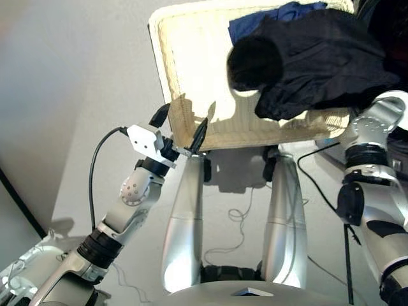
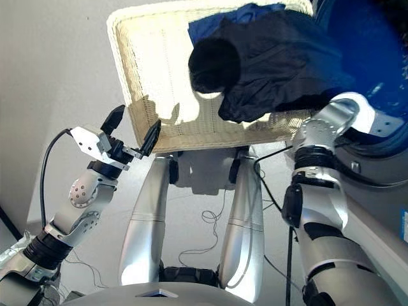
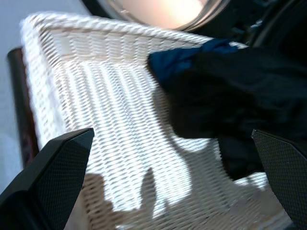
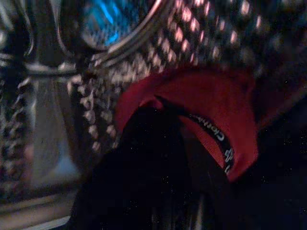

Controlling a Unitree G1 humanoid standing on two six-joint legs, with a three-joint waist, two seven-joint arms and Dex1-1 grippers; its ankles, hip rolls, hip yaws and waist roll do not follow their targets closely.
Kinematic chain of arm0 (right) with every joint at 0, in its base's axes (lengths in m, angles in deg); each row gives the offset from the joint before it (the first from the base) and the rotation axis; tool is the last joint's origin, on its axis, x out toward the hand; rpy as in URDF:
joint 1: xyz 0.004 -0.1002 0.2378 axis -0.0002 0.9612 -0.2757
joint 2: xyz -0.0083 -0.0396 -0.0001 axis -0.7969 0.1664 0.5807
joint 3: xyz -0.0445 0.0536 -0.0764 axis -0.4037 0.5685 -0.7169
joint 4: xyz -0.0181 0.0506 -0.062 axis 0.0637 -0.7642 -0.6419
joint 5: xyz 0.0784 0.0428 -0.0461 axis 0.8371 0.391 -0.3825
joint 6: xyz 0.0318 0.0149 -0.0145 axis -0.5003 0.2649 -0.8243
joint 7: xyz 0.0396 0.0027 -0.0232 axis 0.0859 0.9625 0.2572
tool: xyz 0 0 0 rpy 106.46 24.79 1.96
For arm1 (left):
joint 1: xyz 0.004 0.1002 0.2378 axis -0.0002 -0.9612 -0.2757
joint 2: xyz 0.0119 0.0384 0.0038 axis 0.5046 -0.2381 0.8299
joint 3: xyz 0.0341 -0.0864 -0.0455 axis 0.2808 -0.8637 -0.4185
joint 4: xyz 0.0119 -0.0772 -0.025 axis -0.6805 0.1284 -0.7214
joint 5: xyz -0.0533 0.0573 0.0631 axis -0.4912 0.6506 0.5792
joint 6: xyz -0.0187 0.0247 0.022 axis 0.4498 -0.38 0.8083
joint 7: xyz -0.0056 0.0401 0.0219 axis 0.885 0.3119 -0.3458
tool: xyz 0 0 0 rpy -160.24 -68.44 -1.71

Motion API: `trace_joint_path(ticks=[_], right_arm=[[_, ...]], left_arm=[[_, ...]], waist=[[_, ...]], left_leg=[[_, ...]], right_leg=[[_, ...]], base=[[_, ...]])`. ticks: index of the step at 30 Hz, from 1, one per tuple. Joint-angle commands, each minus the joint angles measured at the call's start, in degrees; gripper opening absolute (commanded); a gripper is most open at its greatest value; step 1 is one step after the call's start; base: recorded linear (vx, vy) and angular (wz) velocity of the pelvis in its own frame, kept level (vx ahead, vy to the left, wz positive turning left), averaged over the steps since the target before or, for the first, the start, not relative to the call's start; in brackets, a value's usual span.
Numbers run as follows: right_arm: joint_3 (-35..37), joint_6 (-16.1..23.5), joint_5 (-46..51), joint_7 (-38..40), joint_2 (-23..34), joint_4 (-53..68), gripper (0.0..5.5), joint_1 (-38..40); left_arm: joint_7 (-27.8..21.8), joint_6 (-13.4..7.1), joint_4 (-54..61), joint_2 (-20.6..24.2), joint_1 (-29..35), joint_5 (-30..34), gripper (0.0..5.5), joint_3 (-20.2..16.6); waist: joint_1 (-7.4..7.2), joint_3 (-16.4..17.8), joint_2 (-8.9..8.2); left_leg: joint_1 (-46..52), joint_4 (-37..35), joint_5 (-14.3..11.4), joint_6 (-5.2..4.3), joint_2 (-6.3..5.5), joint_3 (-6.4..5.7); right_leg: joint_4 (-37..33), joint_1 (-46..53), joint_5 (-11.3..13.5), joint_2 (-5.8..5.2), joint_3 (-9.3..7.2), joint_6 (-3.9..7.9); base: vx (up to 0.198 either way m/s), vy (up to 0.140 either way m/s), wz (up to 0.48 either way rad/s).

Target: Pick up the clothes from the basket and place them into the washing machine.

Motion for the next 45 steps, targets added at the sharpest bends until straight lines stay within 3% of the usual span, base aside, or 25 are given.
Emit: trace_joint_path(ticks=[1,10,16,20,21,22,27,31,34,40,45], right_arm=[[1.59,5.05,-1.17,1.31,9.29,-0.03,0.0,-0.68],[2.11,5.32,-1.11,3.2,18.0,-3.79,0.0,-0.91],[0.86,5.89,-2.6,3.71,20.44,-3.32,0.0,-3.19],[-1.45,3.68,-4.34,3.85,21.19,-5.24,0.22,-4.35],[-1.98,2.64,-4.58,3.44,21.21,-5.7,4.36,-4.35],[-3.11,1.08,-4.66,2.53,21.13,-6.42,5.5,-3.99],[-6.64,-1.91,-7.62,0.5,17.83,-4.46,5.5,-1.22],[-8.73,-1.19,-10.03,-0.82,11.79,3.56,5.5,2.92],[-9.75,-0.58,-12.49,-0.46,8.43,8.77,5.5,5.91],[-14.59,-0.93,-24.98,1.67,1.75,24.65,5.5,14.43],[-19.39,-4.62,-38.4,3.56,-0.03,36.14,5.5,23.38]], left_arm=[[1.92,-2.5,7.33,0.65,-2.81,0.64,5.5,-4.42],[5.48,-3.12,9.99,2.79,-3.45,1.05,5.5,-6.09],[5.6,-3.34,9.99,3.9,-2.91,0.3,5.5,-5.81],[5.23,-3.34,9.6,4.86,-2.1,-0.12,5.5,-5.13],[4.94,-3.33,9.48,5.04,-2.16,-0.26,5.5,-5.03],[4.67,-3.28,9.27,5.36,-2.02,-0.28,5.5,-4.87],[3.83,-3.05,9.28,5.12,-2.77,-0.79,5.5,-5.0],[4.6,-2.9,8.89,4.03,-2.71,-0.62,5.5,-5.69],[5.19,-2.77,8.84,3.49,-3.11,-0.18,5.5,-5.81],[6.66,-2.55,8.14,2.89,-3.97,1.97,5.5,-6.34],[7.02,-2.47,8.76,3.55,-5.25,3.87,5.5,-6.96]], waist=[[-1.29,-0.82,-0.05],[-2.4,-0.82,-1.55],[-2.39,-0.82,-1.46],[-2.14,-0.82,-1.36],[-2.12,-0.82,-1.37],[-2.11,-0.82,-1.45],[-2.17,-0.82,-1.7],[-2.57,-0.82,-1.9],[-2.77,-0.82,-2.22],[-3.47,-0.82,-2.83],[-4.15,-0.82,-3.47]], left_leg=[[-1.7,7.12,-5.85,-0.04,0.35,3.7],[-7.01,12.22,-7.27,0.13,0.79,3.5],[-7.17,12.96,-7.46,0.44,0.59,3.76],[-6.59,12.83,-7.39,0.61,0.59,3.89],[-6.47,12.8,-7.36,0.64,0.53,3.91],[-6.38,12.73,-7.31,0.63,0.59,4.01],[-5.67,11.49,-6.72,0.7,0.76,4.28],[-5.39,10.59,-6.32,0.83,0.88,4.49],[-4.09,10.62,-7.7,0.66,0.83,4.38],[-3.48,8.99,-7.21,0.94,1.02,4.87],[-2.59,8.13,-7.16,1.26,1.32,5.26]], right_leg=[[-0.7,-1.67,2.89,2.54,-0.62,-0.3],[3.56,-7.03,1.79,3.37,-1.28,-0.43],[4.21,-7.35,1.71,3.87,-1.01,-0.35],[4.23,-7.0,1.77,3.79,-0.87,-0.25],[4.23,-6.9,1.82,3.84,-0.86,-0.25],[4.08,-6.8,1.9,3.78,-0.9,-0.23],[3.0,-5.98,2.3,3.6,-0.95,-0.39],[2.22,-5.72,2.72,3.84,-0.88,-0.67],[2.5,-4.63,1.48,4.16,-0.66,-0.5],[0.57,-4.02,2.55,4.24,-0.45,-0.62],[-0.62,-3.16,2.84,4.33,-0.08,-0.61]], base=[[0.0,0.0,0.0],[0.0,0.0,0.0],[0.0,0.0,0.0],[0.0,0.0,0.0],[0.0,0.0,0.0],[0.0,0.0,0.0],[0.0,0.0,0.0],[0.015,0.0,-0.008],[0.052,-0.003,-0.026],[0.0,0.0,0.0],[0.0,0.0,0.0]])
